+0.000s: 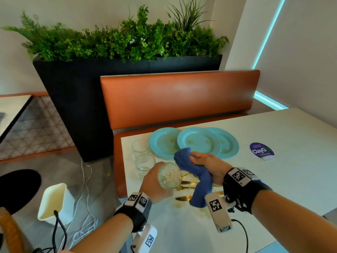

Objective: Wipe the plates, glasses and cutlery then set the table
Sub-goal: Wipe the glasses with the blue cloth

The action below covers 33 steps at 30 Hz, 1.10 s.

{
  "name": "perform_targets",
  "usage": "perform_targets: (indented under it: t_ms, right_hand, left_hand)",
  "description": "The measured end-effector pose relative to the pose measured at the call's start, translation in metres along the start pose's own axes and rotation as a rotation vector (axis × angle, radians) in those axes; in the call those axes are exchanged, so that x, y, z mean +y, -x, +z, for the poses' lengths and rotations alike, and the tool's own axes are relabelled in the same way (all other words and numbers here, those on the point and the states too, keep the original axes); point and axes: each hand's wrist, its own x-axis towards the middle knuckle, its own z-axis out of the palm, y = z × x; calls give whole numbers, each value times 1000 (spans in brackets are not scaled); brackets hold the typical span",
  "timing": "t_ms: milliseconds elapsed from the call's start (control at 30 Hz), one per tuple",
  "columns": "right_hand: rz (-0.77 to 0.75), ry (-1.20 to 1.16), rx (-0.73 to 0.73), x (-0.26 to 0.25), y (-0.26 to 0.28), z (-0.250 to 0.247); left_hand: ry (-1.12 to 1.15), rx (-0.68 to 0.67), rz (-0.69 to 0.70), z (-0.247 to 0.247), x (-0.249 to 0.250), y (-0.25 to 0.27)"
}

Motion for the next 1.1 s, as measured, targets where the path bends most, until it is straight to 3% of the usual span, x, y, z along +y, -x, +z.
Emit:
perform_targets:
  t_ms: [67,200,333,533,767,1100]
  right_hand:
    - [-19,3,30,-4,-3,-6]
    - [30,94,79,1,-9,-11]
    - [82,170,70,17,-13,-4]
    - [124,198,52,33,-23,2]
    - [130,196,67,46,-26,-2]
    - [129,279,108,48,-25,-19]
  left_hand:
    - [27,-8,-86,-4,-20,9]
    - [-28,108,-168,-8,-47,20]
    - [-59,84,-203,-5,-64,26]
    - [78,-14,-304,-1,-64,32]
    - [204,23,-425,11,-68,23]
    - [48,64,-536,12,-54,18]
